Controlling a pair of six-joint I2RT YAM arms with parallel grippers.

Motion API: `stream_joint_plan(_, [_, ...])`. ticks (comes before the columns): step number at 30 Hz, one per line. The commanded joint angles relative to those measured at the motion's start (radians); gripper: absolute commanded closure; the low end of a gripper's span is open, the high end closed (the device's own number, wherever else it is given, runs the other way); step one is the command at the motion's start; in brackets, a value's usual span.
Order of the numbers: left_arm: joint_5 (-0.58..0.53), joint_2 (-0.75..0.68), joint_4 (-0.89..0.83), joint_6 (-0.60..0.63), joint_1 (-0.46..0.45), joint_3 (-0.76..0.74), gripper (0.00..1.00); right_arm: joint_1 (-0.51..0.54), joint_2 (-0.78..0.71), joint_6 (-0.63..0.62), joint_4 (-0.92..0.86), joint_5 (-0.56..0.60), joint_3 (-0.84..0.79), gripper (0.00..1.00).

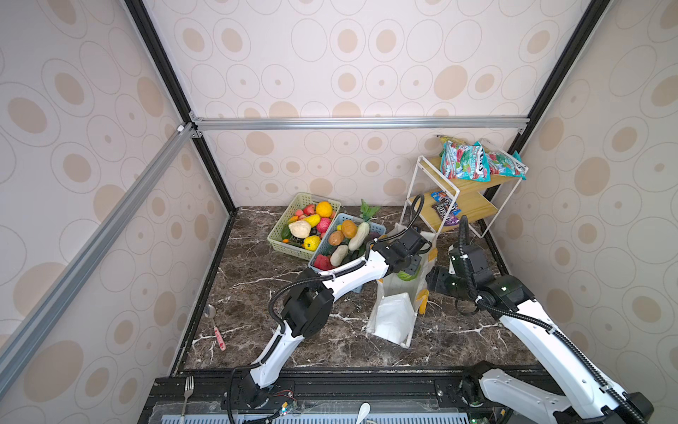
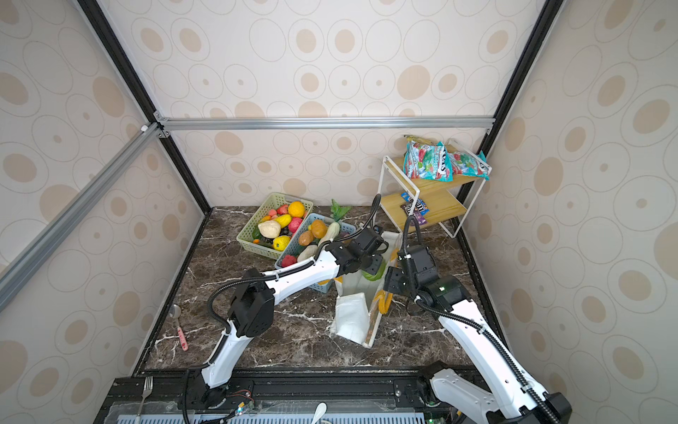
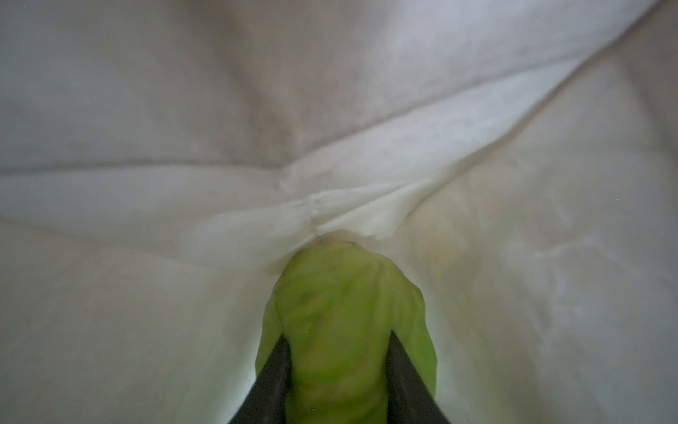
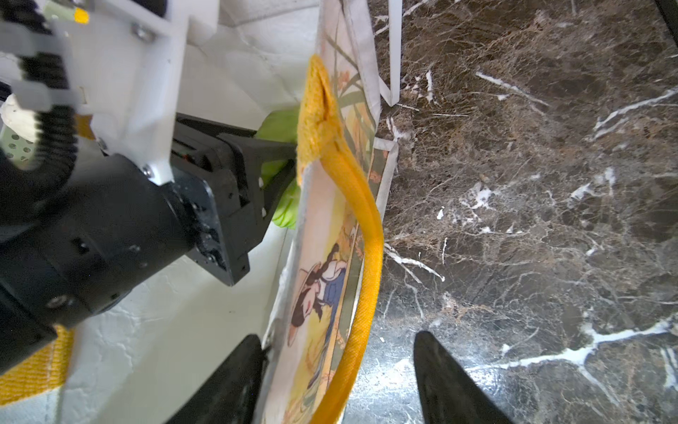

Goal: Place the food into the grocery bag and tie it
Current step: 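Lower the cabbage into the bag and open the left gripper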

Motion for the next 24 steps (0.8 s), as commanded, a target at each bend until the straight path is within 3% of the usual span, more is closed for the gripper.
stream_joint_plan(1, [-0.024, 0.024, -0.008, -0.001, -0.007, 0.052, 0.64, -0.009, -0.019, -0.001, -0.012, 0.0, -0.013, 0.31])
stream_joint_plan(14, [-0.038, 0.063, -0.006, -0.003, -0.007, 0.047, 0.59, -0.014, -0.042, 0.005, -0.013, 0.0, -0.036, 0.31])
stream_joint_plan(24, [-0.013, 0.062, -0.001, -0.02, -0.006, 0.019, 0.36, -0.014, -0.054, 0.017, -0.01, -0.002, -0.051, 0.31])
